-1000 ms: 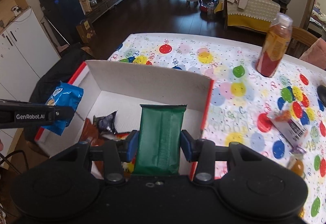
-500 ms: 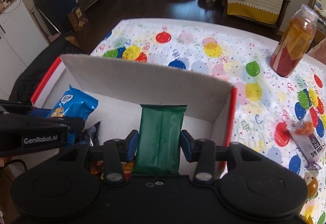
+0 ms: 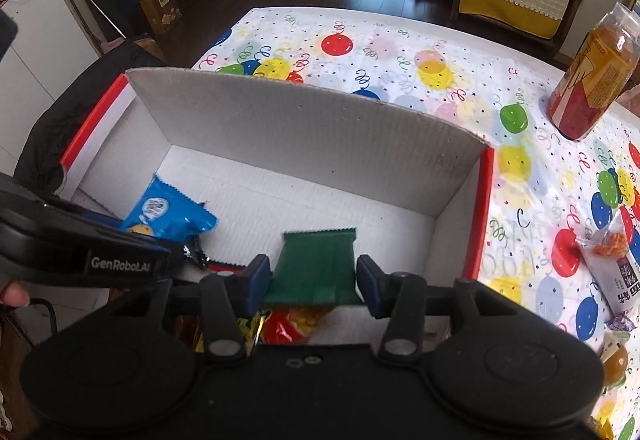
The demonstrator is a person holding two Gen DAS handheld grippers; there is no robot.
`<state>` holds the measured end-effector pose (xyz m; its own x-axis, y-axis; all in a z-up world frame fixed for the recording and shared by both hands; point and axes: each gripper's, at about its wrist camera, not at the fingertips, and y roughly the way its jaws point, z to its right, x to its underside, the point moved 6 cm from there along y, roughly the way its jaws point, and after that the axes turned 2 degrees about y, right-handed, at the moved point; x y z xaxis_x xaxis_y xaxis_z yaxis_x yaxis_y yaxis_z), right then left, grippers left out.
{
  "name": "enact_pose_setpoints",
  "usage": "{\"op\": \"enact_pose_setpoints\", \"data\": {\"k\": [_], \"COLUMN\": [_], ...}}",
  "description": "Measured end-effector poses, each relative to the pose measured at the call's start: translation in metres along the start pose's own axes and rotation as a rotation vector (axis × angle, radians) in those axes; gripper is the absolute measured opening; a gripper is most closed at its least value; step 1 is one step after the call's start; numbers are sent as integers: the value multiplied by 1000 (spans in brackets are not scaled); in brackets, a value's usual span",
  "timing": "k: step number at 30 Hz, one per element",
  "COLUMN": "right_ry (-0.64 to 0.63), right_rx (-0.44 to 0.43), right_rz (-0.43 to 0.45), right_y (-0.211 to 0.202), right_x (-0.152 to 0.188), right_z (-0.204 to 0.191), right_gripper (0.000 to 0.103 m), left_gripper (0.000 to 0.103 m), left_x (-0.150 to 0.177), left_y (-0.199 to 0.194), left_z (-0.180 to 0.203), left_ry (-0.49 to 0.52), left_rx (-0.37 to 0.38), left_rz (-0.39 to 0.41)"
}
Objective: Organize snacks
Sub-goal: 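Open both tools to release the snacks and lift out of the box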
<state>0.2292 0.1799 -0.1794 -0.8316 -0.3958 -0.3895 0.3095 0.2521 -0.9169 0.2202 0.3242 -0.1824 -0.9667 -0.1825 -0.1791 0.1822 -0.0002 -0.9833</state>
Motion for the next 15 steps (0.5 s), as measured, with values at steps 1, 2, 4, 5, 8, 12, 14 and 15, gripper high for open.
{"op": "enact_pose_setpoints", "data": {"k": [1,2,4,5,8,12,14,15], "right_ry": [1,4,10,13,15,15,19,20], "right_rx": [2,6,7,5,1,-11,-13,-17], "right_rz": [2,5,9,12,27,58,77,87], "right_y": [-1,-3,-7,-10,-20,-39,-50,-55], "right_x": [1,2,4,5,9,15,18,20], "right_z": [0,1,2,2,4,5,7,8], "right_gripper": [52,53,54,56,61,67,71,72], "left_gripper": [53,54,57,58,60,61,61,61], "left_x": [1,2,5,6,10,18,22,25], "left_y": [-2,-3,-7,-9,-17,-32,-41,-46], "left_z": [1,1,2,2,4,8,10,11], "left_ry": [2,4,3,4,8,4,5,4], "left_rx": [5,3,5,10,7,13,15,14], "left_rz": [3,4,4,7,23,56,77,88]}}
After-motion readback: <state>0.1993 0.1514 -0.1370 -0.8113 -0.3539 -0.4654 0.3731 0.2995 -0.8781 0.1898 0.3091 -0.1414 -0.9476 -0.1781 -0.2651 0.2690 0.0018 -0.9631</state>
